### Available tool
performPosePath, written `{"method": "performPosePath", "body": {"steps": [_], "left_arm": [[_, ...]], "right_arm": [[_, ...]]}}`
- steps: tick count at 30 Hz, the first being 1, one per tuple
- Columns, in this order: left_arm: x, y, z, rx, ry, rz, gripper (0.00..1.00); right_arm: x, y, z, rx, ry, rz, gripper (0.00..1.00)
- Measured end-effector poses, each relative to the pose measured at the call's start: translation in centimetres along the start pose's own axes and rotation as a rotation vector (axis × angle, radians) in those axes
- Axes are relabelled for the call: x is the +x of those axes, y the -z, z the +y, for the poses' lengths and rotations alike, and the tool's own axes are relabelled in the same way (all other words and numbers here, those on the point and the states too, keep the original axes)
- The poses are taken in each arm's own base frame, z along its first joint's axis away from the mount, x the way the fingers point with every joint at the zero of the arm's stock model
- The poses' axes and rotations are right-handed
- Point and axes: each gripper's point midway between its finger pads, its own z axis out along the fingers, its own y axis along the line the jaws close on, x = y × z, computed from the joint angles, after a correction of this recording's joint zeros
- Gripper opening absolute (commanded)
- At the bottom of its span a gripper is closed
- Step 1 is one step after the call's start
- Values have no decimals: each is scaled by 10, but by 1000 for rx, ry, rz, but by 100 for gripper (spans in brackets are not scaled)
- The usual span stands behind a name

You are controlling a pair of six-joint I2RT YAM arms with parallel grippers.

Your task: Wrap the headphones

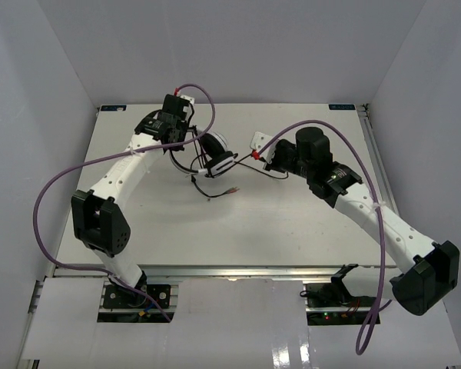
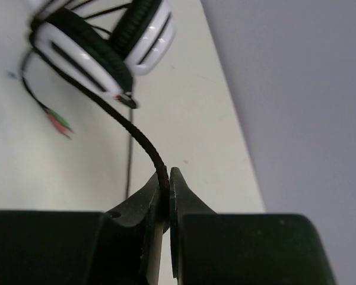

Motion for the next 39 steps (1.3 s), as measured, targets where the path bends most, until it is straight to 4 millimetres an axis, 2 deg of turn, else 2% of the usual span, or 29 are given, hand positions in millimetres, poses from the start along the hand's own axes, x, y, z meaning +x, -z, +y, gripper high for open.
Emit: {"method": "performPosePath", "body": {"steps": [2,6,10,12,15,17,21,24,27,29,33,36,39], "left_arm": [[6,-3,-19,73,-43,23,0],[29,-1,-74,273,-138,70,0],[58,21,-139,552,-220,119,0],[64,35,-159,666,-221,128,0],[62,52,-176,788,-202,117,0],[54,67,-181,858,-193,78,0],[21,103,-185,949,-157,-59,0],[-6,128,-186,1005,-129,-155,0],[-20,158,-192,1101,-132,-212,0],[-28,175,-195,1152,-114,-235,0],[-59,206,-192,1193,-55,-316,0],[-89,225,-179,1176,9,-394,0],[-122,242,-154,1130,104,-487,0]], "right_arm": [[8,-5,-10,49,123,65,8],[12,-24,-39,183,321,127,8],[21,-38,-50,257,386,162,8],[22,-43,-51,275,346,147,8],[25,-45,-55,287,238,108,8],[41,-44,-61,289,145,108,8],[68,-44,-55,165,-114,5,15],[67,-39,-39,8,-281,-138,22],[54,-37,-16,-181,-422,-289,31],[38,-36,7,-323,-527,-388,39],[12,-23,61,-606,-729,-501,51],[7,-14,97,-816,-980,-447,52],[9,-12,125,-941,-1200,-339,47]]}}
